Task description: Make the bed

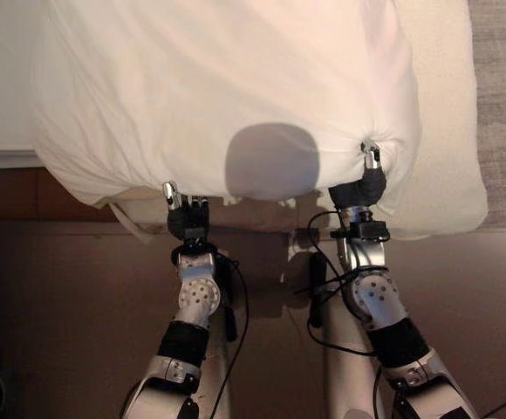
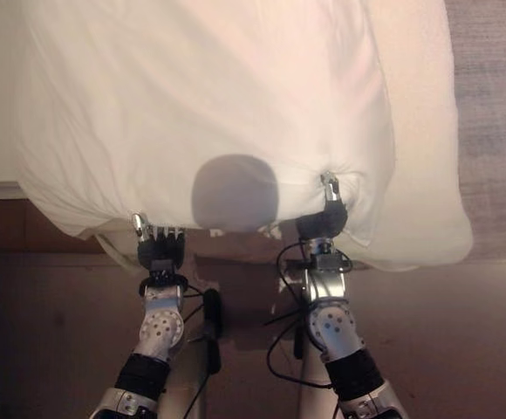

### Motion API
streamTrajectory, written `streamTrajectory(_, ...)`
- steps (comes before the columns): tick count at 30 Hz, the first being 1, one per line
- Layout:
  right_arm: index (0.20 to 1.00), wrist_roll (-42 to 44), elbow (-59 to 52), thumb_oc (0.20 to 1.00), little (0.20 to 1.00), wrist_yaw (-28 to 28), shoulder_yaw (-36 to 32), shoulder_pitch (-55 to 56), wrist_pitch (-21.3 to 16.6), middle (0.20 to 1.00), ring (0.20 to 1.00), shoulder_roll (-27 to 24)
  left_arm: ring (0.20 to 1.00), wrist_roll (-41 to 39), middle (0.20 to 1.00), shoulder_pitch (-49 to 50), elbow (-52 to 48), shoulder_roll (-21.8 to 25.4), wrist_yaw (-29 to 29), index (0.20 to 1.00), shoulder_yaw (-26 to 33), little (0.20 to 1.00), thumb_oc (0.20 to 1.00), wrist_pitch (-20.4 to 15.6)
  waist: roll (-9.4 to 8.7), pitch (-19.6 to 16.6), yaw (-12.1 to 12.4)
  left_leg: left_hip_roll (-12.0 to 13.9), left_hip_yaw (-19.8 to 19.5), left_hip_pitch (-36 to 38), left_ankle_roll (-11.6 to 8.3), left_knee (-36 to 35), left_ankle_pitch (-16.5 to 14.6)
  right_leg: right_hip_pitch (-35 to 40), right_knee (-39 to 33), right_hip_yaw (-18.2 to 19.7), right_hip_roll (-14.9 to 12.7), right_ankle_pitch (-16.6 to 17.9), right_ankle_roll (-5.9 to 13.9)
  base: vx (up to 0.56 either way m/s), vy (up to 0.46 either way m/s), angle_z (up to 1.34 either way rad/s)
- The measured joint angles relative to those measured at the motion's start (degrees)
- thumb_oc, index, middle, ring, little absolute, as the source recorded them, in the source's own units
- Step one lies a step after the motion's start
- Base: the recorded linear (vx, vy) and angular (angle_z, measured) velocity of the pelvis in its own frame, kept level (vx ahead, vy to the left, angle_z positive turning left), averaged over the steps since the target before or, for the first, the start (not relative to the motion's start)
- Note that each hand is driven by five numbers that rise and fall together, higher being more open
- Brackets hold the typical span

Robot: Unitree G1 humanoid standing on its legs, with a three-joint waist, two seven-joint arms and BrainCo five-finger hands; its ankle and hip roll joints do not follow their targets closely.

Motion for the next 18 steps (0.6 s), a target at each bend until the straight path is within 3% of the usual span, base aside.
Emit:
streamTrajectory(9, 0.2, 0.3, 0.0, 0.2, 0.2, 1.2, 0.0, 0.1, 0.0, 0.2, 0.2, 0.4, 1.0, -2.2, 1.0, 0.1, -0.2, 0.0, -4.8, 1.0, 1.2, 1.0, 1.0, -0.5, -2.26, -1.2, -0.1, 0.1, 0.0, -0.4, 0.02, 0.4, -0.5, -0.1, -0.4, 0.0, 0.2, 0.0, 0.07, 0.0, 0.0, 0.0)
streamTrajectory(18, 0.2, 0.3, 0.0, 0.2, 0.2, 3.3, -1.5, 1.0, 0.3, 0.2, 0.2, 0.8, 1.0, -5.7, 1.0, 2.6, -0.2, 0.4, -18.2, 1.0, 2.1, 1.0, 1.0, 4.4, -2.59, -1.4, 0.1, 0.1, 0.0, -0.8, 0.17, 0.7, -0.8, -0.1, -0.9, 0.1, 0.2, 0.2, 0.29, 0.0, 0.0, 0.0)
